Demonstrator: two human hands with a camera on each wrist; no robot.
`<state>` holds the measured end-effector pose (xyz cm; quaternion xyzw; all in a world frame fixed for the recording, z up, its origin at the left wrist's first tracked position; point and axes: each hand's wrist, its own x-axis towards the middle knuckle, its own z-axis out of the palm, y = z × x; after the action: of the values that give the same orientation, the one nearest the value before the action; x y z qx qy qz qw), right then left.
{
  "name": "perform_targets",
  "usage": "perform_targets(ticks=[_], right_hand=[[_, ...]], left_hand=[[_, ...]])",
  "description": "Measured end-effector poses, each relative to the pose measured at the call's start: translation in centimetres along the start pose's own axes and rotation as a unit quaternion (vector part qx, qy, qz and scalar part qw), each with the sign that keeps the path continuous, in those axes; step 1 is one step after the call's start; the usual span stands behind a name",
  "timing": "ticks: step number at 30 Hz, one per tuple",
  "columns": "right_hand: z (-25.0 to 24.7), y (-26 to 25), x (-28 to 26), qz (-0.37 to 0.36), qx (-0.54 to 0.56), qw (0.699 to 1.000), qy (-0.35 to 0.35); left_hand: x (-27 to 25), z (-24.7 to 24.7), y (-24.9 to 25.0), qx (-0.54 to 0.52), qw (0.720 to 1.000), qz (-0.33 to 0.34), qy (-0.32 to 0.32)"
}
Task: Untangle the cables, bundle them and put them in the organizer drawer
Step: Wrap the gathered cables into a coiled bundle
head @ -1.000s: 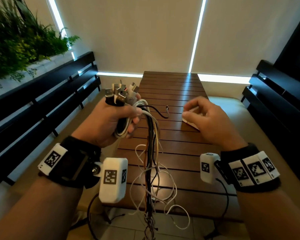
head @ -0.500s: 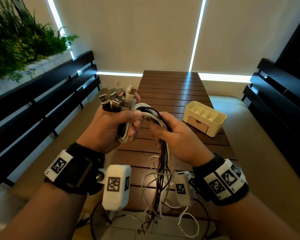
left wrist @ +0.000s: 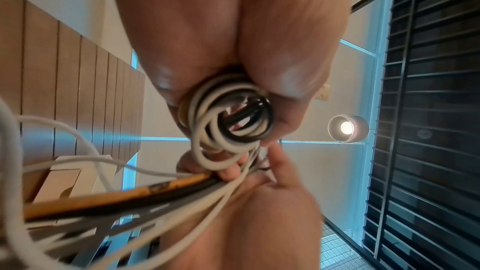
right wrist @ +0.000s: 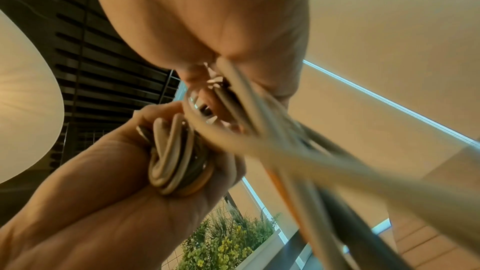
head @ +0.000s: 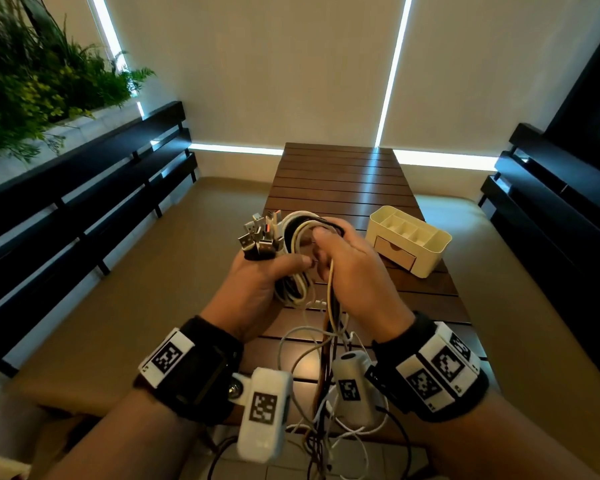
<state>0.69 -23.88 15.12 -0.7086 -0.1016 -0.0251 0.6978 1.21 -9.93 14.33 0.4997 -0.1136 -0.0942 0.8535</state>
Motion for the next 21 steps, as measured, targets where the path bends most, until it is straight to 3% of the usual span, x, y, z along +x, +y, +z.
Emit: perform_targets(ticks=[4,14,18,21], right_hand=[[0.2,-0.4,0.1,0.016,-0.001,0.999,-0.027],[0.7,-0.3,0.1,0.021,-0.078,0.997,0.014],[1.0,0.0,0.5,-0.013,-0.196,0.98,0.026],[0.7,-0.5,0.6,0.008,-0.27,0.963,0.004]], left_hand=[[0.1,0.2,0.2,-0.015,1.0,-0.008,0.01],[0.2,0.7,0.8,0.012,0.999,0.001,-0.046],[0.4,0.5,0.6,0.004,0.997,0.005,-0.081],[0.4,0.2,0.5,-0.005,0.996,-0.001,-0.091]])
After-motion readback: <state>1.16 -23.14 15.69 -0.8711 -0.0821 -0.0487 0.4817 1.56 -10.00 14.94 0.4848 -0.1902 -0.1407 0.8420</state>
